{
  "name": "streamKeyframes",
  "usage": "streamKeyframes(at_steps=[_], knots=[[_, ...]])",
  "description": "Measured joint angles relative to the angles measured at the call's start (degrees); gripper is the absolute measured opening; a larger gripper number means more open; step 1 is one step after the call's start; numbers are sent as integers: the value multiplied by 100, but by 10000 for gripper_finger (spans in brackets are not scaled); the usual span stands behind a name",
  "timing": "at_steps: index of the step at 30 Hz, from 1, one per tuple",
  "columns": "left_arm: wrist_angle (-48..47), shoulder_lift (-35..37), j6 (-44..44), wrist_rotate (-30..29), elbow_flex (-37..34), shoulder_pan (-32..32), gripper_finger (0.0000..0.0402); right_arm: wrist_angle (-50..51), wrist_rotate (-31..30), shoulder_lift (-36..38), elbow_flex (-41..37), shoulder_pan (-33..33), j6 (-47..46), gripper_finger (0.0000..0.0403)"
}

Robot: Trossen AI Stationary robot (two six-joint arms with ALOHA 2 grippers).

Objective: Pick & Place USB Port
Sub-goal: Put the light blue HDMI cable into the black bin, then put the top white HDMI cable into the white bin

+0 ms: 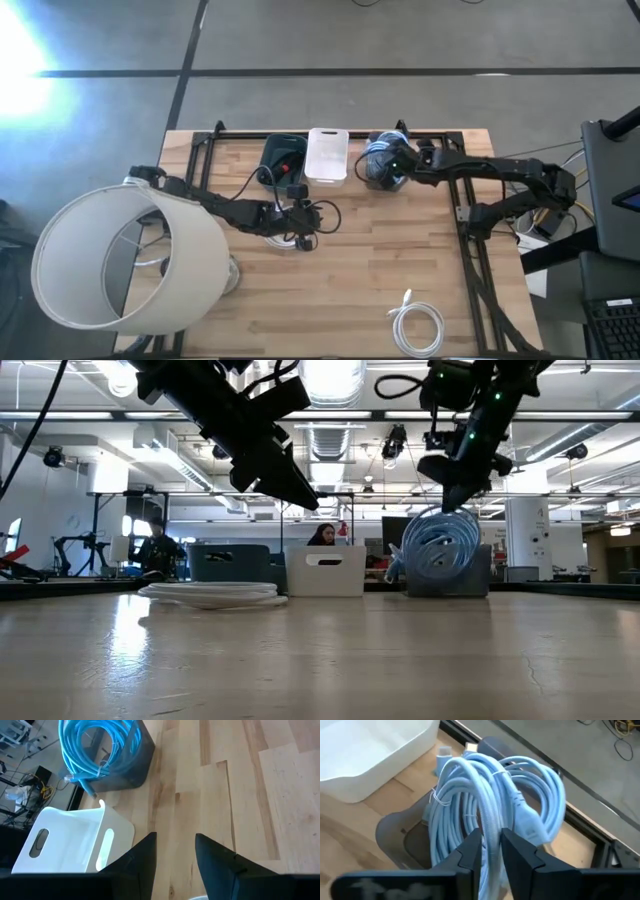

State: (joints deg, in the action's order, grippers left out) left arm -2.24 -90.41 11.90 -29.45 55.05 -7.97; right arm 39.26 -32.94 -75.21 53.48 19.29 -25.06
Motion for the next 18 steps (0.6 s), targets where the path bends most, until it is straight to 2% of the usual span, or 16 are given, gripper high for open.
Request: streamKeyframes(at_steps=[10, 18], knots=[[-258, 0, -16, 35, 0, 0, 138, 962, -38, 66, 419, -33, -30, 139], [-1746, 0, -298, 1122, 0, 2, 138, 934, -16, 95, 584, -636, -134, 159]])
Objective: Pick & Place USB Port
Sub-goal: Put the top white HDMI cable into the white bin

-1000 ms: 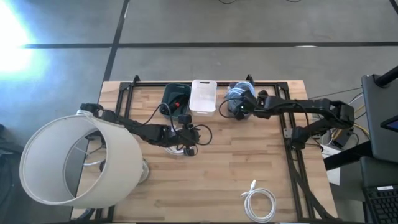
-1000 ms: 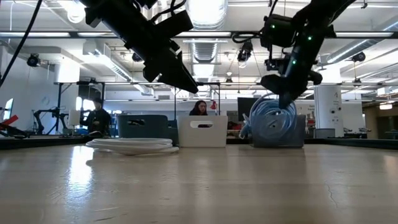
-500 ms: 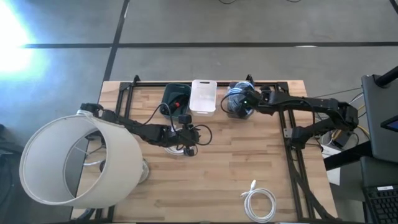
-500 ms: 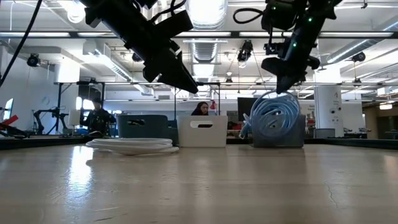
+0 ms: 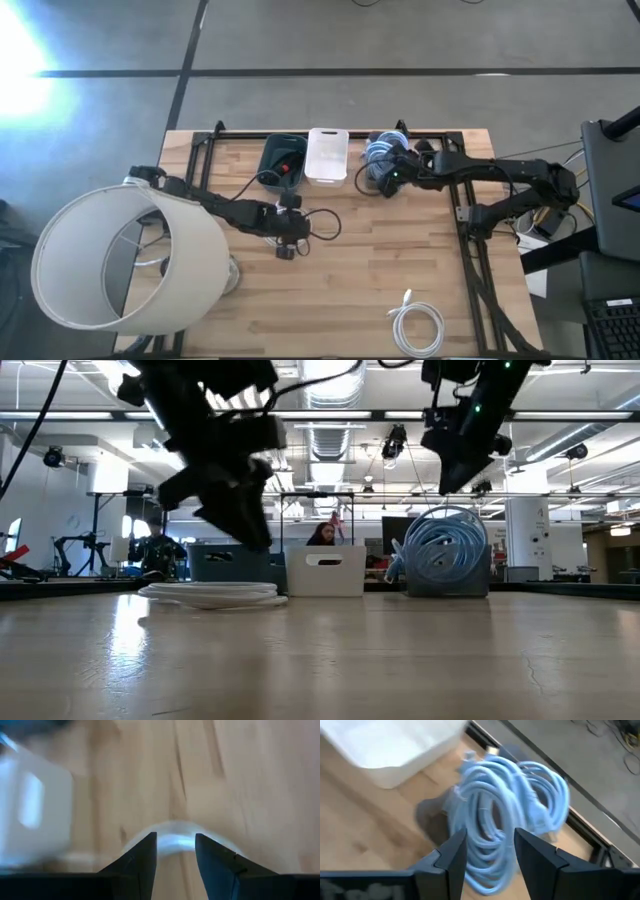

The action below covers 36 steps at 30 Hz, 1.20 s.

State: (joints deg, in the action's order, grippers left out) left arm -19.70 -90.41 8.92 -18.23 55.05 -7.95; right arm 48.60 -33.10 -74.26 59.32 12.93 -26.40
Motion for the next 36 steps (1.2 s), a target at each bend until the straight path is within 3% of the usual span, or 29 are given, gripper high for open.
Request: streamKeyframes(at_steps=[4, 12, 21, 27, 31, 36], knots=[[-603, -4, -198, 67, -22, 2, 138, -239, 0, 0, 150, -485, -50, 158], [-76, -96, 289, 19, -195, 254, 138, -1538, 15, -9, 231, -1230, 436, 147], [71, -615, 494, 528, -195, 940, 138, -1731, 17, -9, 209, -1382, 696, 142], [349, -986, 565, 144, -171, 1103, 137, -1735, 15, -9, 103, -1380, 715, 146], [367, -1071, 582, 65, -118, 1122, 110, -1745, 15, -9, -52, -1380, 709, 141], [340, -999, 577, 165, -85, 1122, 34, -1742, 17, -9, -262, -1382, 669, 135]])
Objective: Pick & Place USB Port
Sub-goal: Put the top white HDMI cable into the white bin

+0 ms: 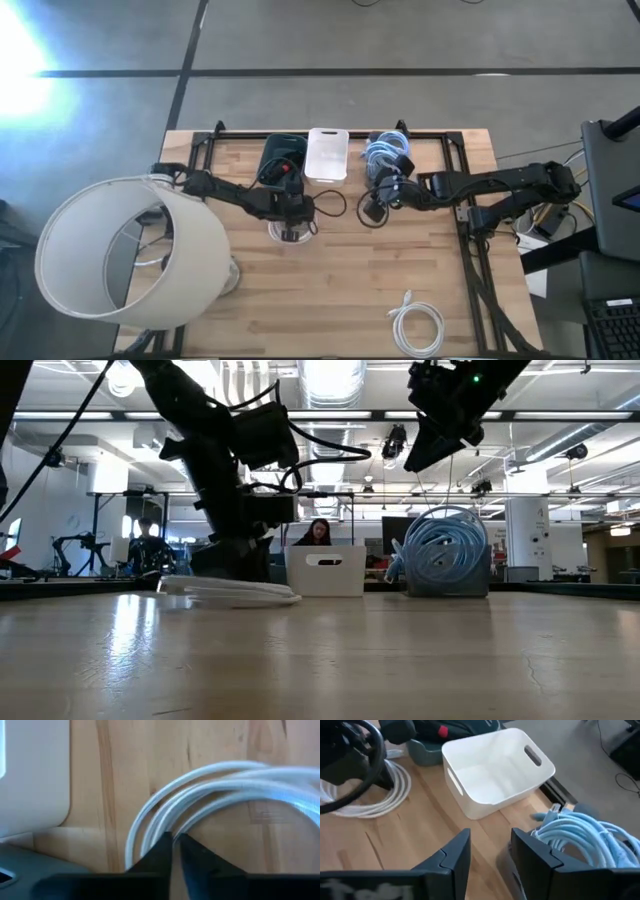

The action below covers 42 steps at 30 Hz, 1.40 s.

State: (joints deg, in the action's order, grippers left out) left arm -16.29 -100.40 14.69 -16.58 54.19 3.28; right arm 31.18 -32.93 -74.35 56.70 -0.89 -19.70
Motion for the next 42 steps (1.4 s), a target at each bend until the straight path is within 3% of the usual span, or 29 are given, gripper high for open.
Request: streamKeyframes(at_steps=[3, 12, 24, 32, 36, 42], knots=[[36, 11, -7, -13, 46, 1, 7, -8, 0, -1, -76, 0, -272, 131], [-66, 9, 287, -50, 188, -31, 27, -24, 0, -1, -426, -11, -622, 120], [-148, 16, 735, -134, 476, -28, 146, -33, -4, -2, -720, -9, -380, 121], [-87, -353, 729, 430, 483, 255, 186, -47, -4, -2, -733, -9, -355, 113], [-97, -428, 644, 81, 516, 229, 163, -65, -4, -2, -733, -9, -273, 111], [-67, -446, 542, 410, 779, 252, 26, -120, -4, -2, -733, -9, -260, 116]])
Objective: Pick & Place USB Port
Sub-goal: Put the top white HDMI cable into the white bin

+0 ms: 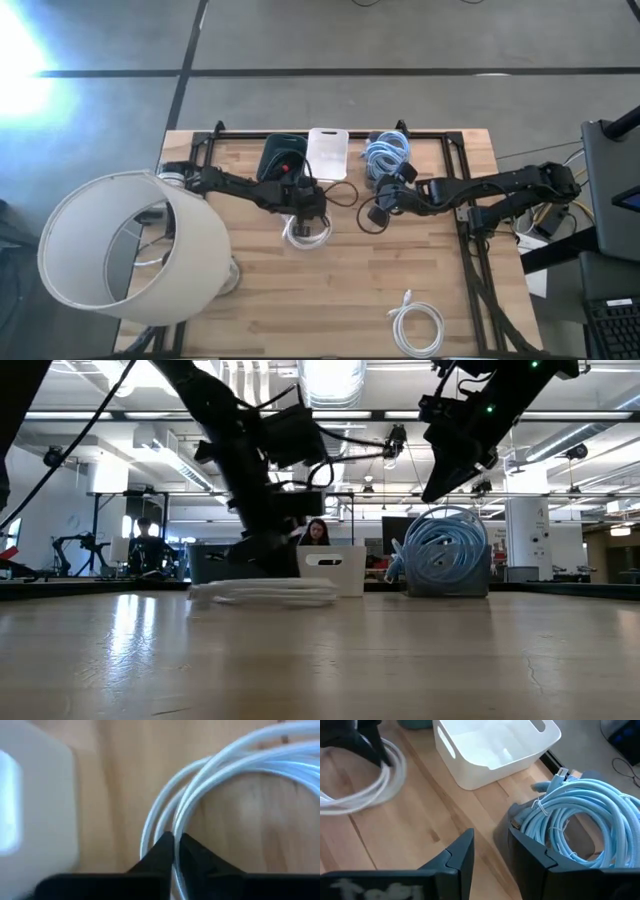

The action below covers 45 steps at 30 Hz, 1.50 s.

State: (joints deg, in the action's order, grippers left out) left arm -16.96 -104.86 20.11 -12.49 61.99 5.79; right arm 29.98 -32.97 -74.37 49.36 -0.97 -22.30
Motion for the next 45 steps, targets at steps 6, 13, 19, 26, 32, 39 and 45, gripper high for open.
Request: streamKeyframes(at_steps=[6, 13, 19, 26, 32, 39, 45], knots=[[-1, 36, -220, -189, 433, -92, 22, -85, 10, 0, 0, -2, -4, 111], [33, 297, -5, -505, 1185, -248, 16, -85, 31, 0, 0, -2, -14, 100], [247, 398, 120, -1253, 1647, -62, 23, -99, 46, -13, -7, -2, -18, 93], [668, 398, 268, -1384, 1750, 370, 24, -91, 48, -13, -31, -2, -15, 86], [885, 398, 210, -1556, 1747, 1016, 25, -92, 46, -13, -42, -2, -18, 90], [1013, 171, -77, -1553, 1747, 1727, 25, -107, 46, -13, -42, -4, -15, 85], [940, -256, -18, -1491, 1743, 1933, 25, -159, 46, -13, -42, -4, 0, 79]])
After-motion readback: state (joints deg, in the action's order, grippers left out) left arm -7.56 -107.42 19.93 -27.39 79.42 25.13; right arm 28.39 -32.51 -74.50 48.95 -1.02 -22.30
